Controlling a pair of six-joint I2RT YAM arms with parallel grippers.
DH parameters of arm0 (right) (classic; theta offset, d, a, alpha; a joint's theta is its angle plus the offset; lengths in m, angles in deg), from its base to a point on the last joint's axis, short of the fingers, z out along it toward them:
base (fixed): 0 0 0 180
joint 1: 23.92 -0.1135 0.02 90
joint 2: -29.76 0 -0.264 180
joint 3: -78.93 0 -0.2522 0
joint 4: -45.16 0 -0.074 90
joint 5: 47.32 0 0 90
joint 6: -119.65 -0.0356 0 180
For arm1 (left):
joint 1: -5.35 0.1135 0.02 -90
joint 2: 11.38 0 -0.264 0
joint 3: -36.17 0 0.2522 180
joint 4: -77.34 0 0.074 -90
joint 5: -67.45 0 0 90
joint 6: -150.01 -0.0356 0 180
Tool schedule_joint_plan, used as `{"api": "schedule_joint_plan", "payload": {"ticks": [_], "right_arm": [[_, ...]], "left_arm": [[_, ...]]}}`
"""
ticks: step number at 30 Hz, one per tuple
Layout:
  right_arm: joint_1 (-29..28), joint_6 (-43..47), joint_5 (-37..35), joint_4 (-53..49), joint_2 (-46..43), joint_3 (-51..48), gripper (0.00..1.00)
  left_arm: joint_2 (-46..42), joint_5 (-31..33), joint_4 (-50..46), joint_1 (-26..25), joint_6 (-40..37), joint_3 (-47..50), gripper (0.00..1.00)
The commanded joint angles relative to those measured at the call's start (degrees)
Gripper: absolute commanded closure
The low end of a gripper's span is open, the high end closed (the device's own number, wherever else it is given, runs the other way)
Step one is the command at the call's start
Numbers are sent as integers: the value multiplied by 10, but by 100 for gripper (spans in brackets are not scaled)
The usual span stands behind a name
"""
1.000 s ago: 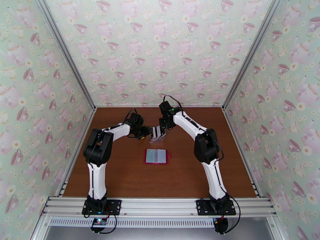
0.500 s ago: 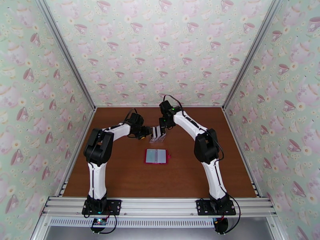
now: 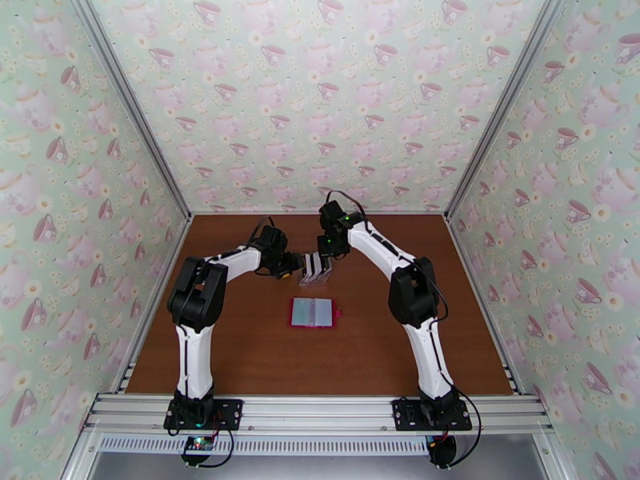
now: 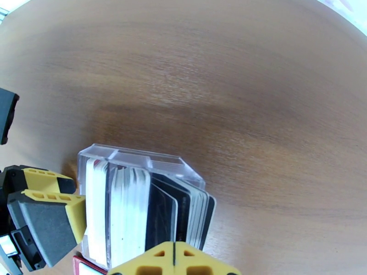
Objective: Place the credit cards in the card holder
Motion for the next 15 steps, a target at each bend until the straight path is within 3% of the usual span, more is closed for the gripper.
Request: {"api": "schedule_joint_plan", "payload": {"ticks": [1, 15], "right_arm": [[-9, -6, 5, -15, -25, 24, 100], [-16, -6, 12, -18, -4, 17, 100]], "left_arm": [[13, 10, -16, 11, -3, -10, 42], [11, 11, -16, 11, -4, -7, 41]]}}
